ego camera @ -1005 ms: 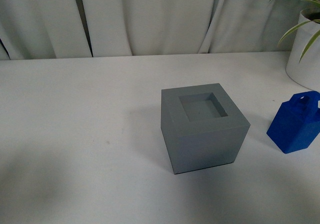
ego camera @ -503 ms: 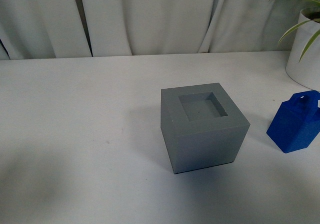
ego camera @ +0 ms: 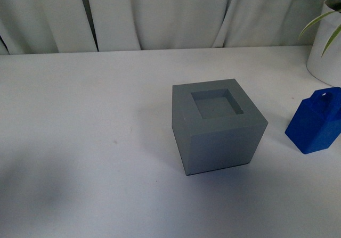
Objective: Insert blue part into gray base
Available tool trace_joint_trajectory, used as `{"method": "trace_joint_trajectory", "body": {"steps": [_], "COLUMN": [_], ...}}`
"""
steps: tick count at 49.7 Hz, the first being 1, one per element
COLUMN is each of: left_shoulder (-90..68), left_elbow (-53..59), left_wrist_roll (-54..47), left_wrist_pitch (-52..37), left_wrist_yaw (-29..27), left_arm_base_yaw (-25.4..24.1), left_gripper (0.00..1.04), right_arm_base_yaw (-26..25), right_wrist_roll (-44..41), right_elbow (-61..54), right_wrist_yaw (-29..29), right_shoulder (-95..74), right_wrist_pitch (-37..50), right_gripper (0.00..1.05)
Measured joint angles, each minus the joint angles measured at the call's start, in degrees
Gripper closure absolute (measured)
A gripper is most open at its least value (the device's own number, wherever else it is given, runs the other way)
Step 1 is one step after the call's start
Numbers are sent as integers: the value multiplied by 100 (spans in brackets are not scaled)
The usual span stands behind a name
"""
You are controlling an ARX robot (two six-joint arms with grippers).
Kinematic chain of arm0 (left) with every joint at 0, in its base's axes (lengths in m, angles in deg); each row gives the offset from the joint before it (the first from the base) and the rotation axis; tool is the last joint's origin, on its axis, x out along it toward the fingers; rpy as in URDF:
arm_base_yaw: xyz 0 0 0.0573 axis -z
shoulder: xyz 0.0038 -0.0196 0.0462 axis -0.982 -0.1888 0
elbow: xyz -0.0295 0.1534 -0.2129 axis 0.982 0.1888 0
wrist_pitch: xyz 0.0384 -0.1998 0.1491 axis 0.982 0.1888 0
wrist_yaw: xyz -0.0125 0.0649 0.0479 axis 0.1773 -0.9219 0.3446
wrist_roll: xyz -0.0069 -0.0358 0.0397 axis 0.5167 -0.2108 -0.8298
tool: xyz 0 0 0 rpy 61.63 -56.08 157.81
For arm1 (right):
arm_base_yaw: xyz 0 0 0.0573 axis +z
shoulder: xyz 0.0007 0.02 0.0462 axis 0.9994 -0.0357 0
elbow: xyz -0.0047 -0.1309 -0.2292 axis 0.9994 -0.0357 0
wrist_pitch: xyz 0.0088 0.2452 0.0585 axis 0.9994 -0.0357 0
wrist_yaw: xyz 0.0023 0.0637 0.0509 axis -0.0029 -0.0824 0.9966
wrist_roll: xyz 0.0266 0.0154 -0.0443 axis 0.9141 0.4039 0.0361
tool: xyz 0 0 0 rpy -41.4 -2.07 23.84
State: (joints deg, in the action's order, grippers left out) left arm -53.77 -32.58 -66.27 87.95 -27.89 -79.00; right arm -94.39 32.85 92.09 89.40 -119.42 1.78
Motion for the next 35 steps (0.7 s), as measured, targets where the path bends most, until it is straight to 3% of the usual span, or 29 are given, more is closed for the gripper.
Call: {"method": "trace_joint_trajectory", "body": {"steps": [6, 16, 22, 35], "left_shoulder": [0, 0, 0, 0], "left_elbow": [0, 0, 0, 0], "left_wrist_roll": [0, 0, -2, -2], "left_wrist_pitch": [0, 0, 0, 0], "left_wrist_yaw": [0, 0, 0, 0], "left_arm_base_yaw": [0, 0, 0, 0], "left_gripper": [6, 6, 6, 6], "right_arm_base_yaw": [94, 240, 354, 533], "right_wrist_roll": [-879, -2789, -4100, -5777], "right_elbow": [699, 2129, 2938, 3993], "right_wrist_yaw": [452, 507, 92, -699], "right_shoulder": [-656, -1888, -2682, -3762], "right_wrist_pitch": [-852, -2618, -3882, -5191], "right_gripper": [7, 7, 7, 7]}}
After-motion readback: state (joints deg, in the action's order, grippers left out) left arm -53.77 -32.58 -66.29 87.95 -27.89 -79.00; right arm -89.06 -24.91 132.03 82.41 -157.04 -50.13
